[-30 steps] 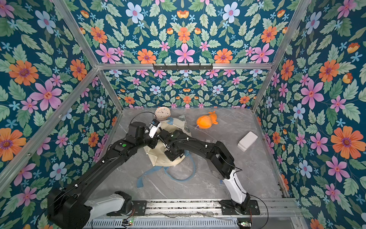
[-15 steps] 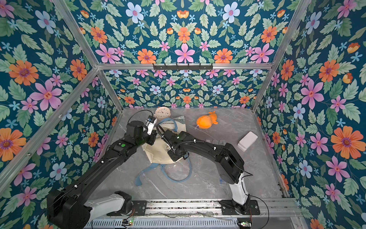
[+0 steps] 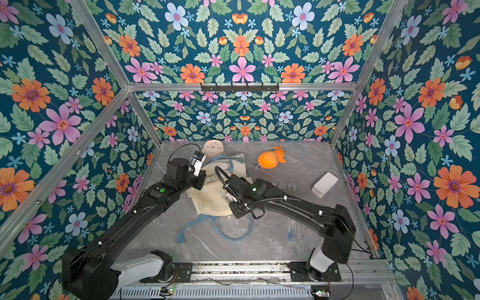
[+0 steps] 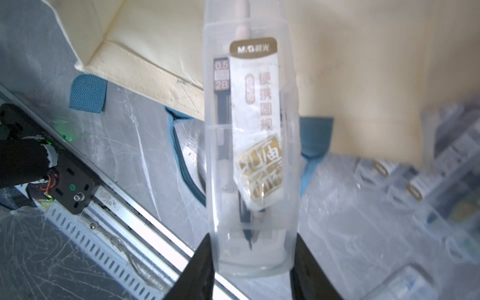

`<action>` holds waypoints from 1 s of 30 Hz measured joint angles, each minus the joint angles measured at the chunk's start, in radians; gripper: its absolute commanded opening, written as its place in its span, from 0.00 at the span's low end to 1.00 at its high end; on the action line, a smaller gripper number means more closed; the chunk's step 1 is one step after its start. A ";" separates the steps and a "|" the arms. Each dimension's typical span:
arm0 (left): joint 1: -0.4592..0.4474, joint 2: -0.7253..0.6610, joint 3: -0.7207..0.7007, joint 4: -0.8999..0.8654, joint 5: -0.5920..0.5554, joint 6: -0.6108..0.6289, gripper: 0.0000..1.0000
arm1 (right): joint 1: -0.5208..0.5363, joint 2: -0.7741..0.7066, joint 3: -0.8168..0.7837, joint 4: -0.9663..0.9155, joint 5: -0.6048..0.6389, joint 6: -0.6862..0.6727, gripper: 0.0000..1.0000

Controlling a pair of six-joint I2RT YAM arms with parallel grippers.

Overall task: Take out the compass set from the canvas bag
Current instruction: Pick up the compass set from the canvas bag, then place the compass set at the center of the board.

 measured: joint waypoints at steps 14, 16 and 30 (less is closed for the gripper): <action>0.001 -0.014 0.000 0.000 0.021 -0.014 0.00 | 0.019 -0.448 -0.536 -0.159 0.098 0.646 0.34; 0.001 -0.017 0.000 0.000 0.022 -0.014 0.00 | 0.022 -0.450 -0.576 -0.148 0.097 0.698 0.34; 0.001 -0.029 -0.008 0.000 0.032 -0.014 0.00 | 0.034 -0.396 -0.773 0.082 0.035 0.837 0.48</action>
